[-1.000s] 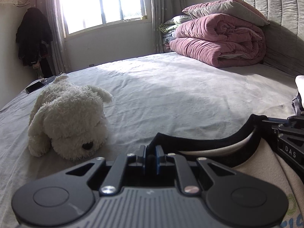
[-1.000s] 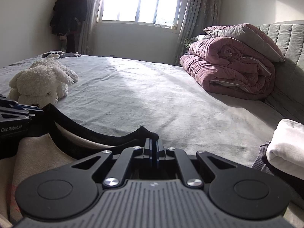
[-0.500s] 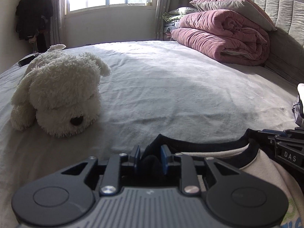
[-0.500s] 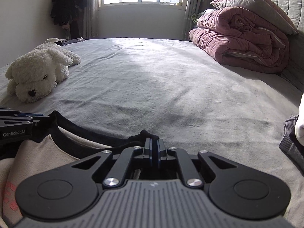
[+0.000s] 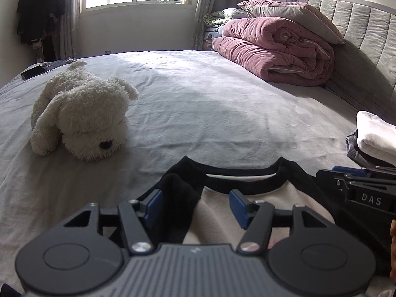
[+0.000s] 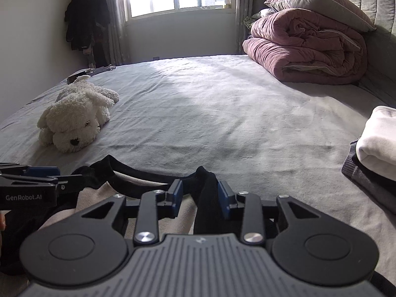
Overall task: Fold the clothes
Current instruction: 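Lower the sweatshirt onto the bed and open both grippers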
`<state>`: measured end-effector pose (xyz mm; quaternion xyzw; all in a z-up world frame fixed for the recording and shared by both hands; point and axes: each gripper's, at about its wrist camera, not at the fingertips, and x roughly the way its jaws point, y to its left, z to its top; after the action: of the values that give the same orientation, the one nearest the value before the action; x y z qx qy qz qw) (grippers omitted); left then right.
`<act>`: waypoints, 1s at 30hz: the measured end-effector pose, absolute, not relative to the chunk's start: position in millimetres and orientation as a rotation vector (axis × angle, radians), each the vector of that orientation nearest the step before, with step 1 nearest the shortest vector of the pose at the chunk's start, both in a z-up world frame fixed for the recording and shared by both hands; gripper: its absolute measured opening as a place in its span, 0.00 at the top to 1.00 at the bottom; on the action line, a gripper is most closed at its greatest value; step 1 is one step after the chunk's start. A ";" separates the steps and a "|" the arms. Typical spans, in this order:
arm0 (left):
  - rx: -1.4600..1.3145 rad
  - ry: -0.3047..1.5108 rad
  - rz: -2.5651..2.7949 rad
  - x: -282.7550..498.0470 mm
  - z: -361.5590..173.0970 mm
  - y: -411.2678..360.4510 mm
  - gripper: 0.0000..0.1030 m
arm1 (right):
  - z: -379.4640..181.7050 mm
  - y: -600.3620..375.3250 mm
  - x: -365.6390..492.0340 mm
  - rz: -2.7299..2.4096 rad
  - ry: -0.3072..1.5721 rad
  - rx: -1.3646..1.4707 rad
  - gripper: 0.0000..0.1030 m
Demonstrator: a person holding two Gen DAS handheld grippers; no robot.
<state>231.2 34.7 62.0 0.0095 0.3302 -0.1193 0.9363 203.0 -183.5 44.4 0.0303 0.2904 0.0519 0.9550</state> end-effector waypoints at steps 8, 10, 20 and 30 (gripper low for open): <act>0.044 0.682 -0.257 191.1 74.2 32.7 0.41 | 57.2 -178.2 164.0 0.116 0.606 0.055 0.65; 0.057 0.683 -0.262 181.2 76.9 31.0 0.41 | 58.7 -177.3 155.5 0.116 0.609 0.055 0.65; 0.098 0.698 -0.277 143.1 80.5 21.0 0.41 | 67.2 -175.5 114.8 0.121 0.609 0.067 0.65; 0.076 0.724 -0.354 114.1 55.4 31.6 0.41 | 58.3 -185.6 82.5 0.124 0.642 0.119 0.65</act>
<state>114.1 31.6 55.4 0.0370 0.3523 -0.1723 0.9192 82.5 -185.6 58.3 0.0583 0.3150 0.0606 0.9453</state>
